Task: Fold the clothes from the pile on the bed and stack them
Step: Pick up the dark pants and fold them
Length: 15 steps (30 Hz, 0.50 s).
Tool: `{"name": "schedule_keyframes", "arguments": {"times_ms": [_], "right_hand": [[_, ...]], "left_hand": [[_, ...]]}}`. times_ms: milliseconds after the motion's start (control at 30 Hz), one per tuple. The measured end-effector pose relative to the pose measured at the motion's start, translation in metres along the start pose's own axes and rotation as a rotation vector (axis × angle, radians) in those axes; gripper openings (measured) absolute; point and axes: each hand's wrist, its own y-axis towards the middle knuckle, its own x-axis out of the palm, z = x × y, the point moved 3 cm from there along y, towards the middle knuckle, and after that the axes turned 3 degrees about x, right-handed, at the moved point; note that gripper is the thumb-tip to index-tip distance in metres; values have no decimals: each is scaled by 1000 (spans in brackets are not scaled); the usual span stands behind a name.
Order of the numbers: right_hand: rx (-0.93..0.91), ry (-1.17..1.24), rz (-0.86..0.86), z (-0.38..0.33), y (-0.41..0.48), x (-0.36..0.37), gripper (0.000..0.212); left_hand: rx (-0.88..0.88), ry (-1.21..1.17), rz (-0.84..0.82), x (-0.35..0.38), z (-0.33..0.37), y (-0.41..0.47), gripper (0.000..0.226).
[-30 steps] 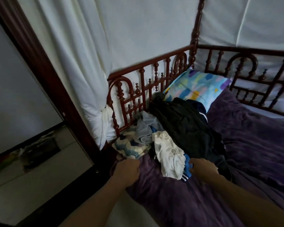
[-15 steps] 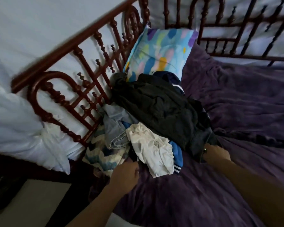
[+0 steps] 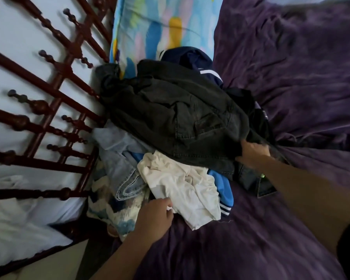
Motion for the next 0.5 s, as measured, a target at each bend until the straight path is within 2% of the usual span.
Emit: {"name": "schedule_keyframes", "arguments": {"times_ms": [167,267,333,400,467,500], "right_hand": [[-62,129,2,-17,-75,21,43],[-137,183,-37,-35,-138,26,38],[-241,183,-58,-51,-179,21,40],[-320,170,-82,-66,-218,11,42],[-336,180,-125,-74,-254,2,40],[-331,189,-145,-75,-269,-3,37]], "left_hand": [[102,83,7,-36,2,20,19],[202,158,36,-54,13,34,44],[307,228,62,-62,25,38,67],[404,327,59,-68,37,38,81],[483,433,29,-74,43,34,80],[517,477,25,-77,44,31,71]]}}
